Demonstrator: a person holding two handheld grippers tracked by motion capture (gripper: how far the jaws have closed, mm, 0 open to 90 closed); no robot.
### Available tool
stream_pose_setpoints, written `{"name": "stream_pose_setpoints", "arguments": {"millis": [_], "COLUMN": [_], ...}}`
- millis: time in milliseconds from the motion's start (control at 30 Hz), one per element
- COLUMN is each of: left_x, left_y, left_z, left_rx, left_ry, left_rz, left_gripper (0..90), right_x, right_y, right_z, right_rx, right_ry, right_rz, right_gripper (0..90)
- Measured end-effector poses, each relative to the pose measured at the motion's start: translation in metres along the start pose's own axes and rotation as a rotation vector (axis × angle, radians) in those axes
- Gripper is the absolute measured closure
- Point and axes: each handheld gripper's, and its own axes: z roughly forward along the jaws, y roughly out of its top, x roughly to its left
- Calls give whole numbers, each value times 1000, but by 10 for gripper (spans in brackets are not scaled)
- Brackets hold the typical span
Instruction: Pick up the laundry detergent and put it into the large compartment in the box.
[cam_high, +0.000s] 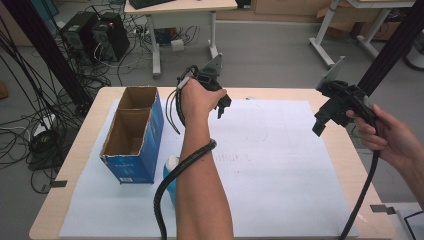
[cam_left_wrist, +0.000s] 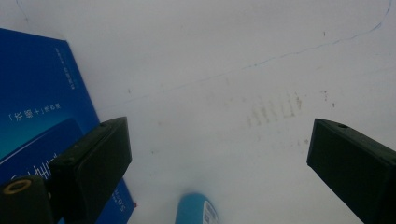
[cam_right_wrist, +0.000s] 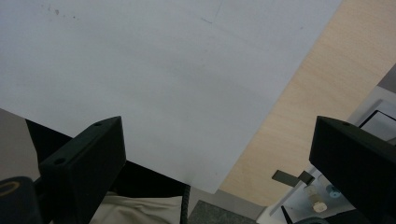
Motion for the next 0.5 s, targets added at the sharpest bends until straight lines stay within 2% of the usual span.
{"name": "stream_pose_setpoints", "arguments": {"millis": [267, 500], "left_x": [-1, 0], "left_y": [-1, -12], "left_z": [-4, -16], "left_rx": [-9, -26], "left_ry": [-4, -5], "left_rz": [-6, -11], "left_gripper": [67, 67], "right_x": [-1, 1], "right_y": [1, 1], "right_z": [0, 0], "right_rx": [3, 5], "right_ry": [4, 0], "right_rz": [0, -1], "right_gripper": [37, 37]}}
